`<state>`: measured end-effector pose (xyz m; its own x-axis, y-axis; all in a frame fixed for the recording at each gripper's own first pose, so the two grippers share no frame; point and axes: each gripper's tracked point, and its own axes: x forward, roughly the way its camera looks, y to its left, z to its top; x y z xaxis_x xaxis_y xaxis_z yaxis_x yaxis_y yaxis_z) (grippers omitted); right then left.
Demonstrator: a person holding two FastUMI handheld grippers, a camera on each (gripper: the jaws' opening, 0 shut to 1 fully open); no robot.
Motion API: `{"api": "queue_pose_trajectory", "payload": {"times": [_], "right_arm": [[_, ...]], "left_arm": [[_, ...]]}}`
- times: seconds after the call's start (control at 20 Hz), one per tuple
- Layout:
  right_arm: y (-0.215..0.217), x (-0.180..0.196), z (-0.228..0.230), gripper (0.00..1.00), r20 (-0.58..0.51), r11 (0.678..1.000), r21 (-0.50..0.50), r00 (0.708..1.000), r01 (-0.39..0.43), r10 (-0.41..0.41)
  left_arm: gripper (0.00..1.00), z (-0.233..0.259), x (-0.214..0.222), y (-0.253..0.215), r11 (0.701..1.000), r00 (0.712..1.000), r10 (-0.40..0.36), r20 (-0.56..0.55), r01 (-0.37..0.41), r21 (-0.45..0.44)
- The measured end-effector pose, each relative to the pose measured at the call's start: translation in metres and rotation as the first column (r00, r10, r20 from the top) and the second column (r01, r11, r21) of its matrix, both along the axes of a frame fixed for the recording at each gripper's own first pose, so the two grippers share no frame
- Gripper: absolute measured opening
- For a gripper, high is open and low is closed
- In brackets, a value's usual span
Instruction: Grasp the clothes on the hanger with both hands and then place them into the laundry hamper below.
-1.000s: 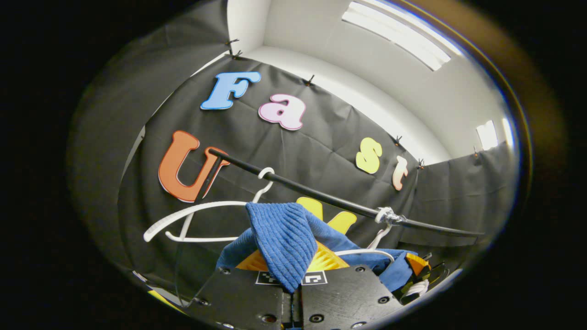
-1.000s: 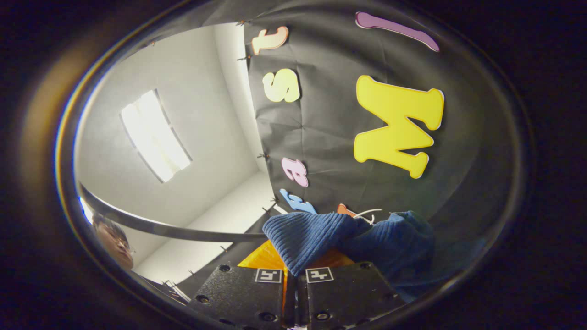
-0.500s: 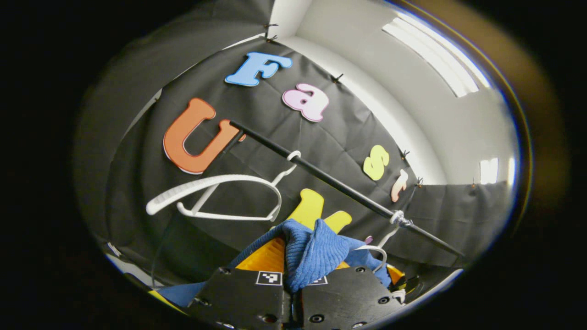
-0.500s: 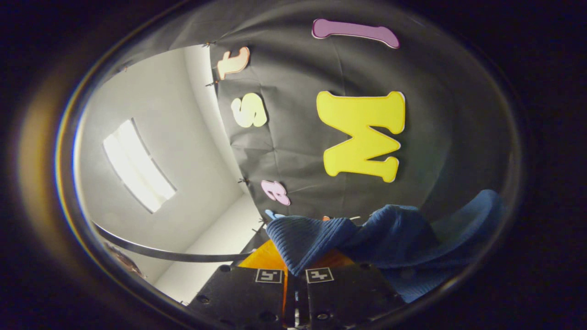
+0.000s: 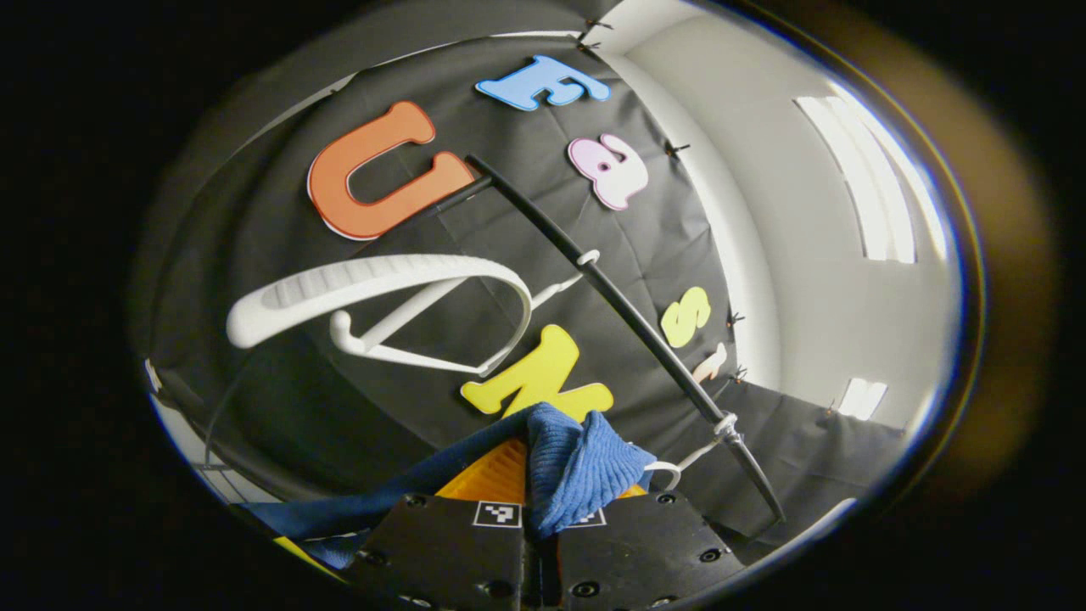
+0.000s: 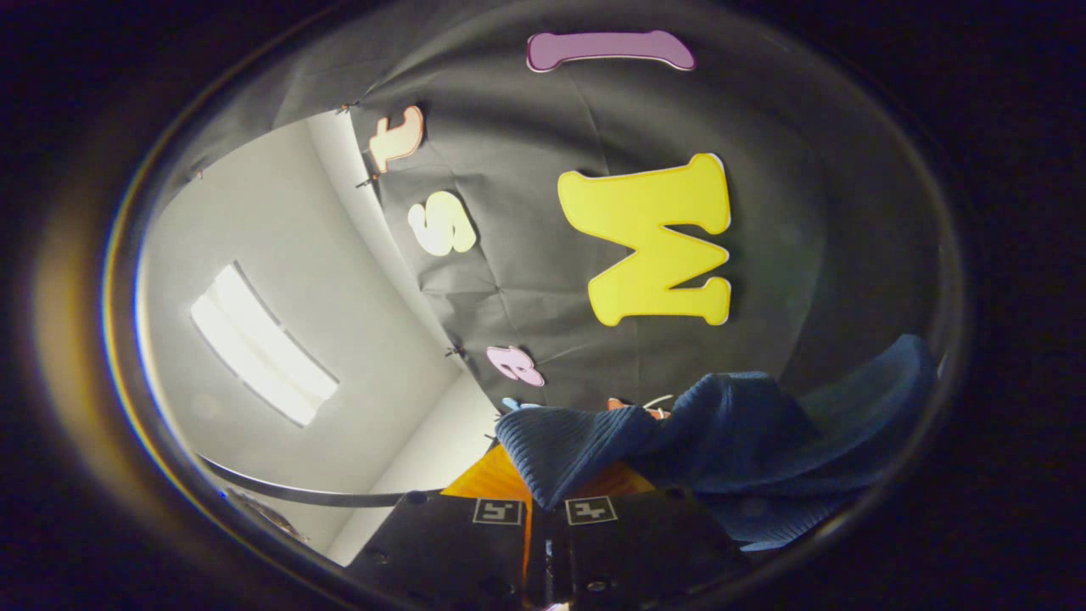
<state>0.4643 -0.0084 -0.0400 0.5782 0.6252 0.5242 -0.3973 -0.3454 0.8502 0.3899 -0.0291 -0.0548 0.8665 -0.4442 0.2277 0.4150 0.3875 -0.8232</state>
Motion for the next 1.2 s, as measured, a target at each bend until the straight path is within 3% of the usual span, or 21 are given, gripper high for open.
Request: {"api": "queue_pose_trajectory", "payload": {"times": [0.4,0.55,0.65,0.9,1.2], "right_arm": [[0.004,0.006,-0.023,0.04,-0.097,0.999,-0.015,0.995,-0.037,0.035],[0.012,0.015,-0.07,0.04,-0.205,0.99,-0.14,0.979,-0.019,-0.011],[0.009,0.007,-0.082,0.05,-0.214,0.993,-0.12,0.977,-0.014,-0.012],[0.018,0.001,-0.117,0.05,-0.252,0.981,-0.192,0.968,-0.034,-0.015],[0.024,-0.009,-0.13,0.05,-0.276,0.973,-0.228,0.961,-0.044,-0.021]], "left_arm": [[0.05,-0.01,-0.005,-0.002,0.998,1.0,-0.021,-0.003,0.021,-0.061],[0.06,-0.055,0.005,0.004,1.0,0.991,-0.012,-0.132,0.013,0.013],[0.05,-0.075,0.007,0.011,0.999,0.988,0.007,-0.156,-0.001,0.04],[0.05,-0.111,-0.018,0.014,0.997,0.977,0.038,-0.208,-0.024,0.07],[0.05,-0.137,-0.028,0.011,0.999,0.956,0.046,-0.29,-0.049,-0.004]]}}
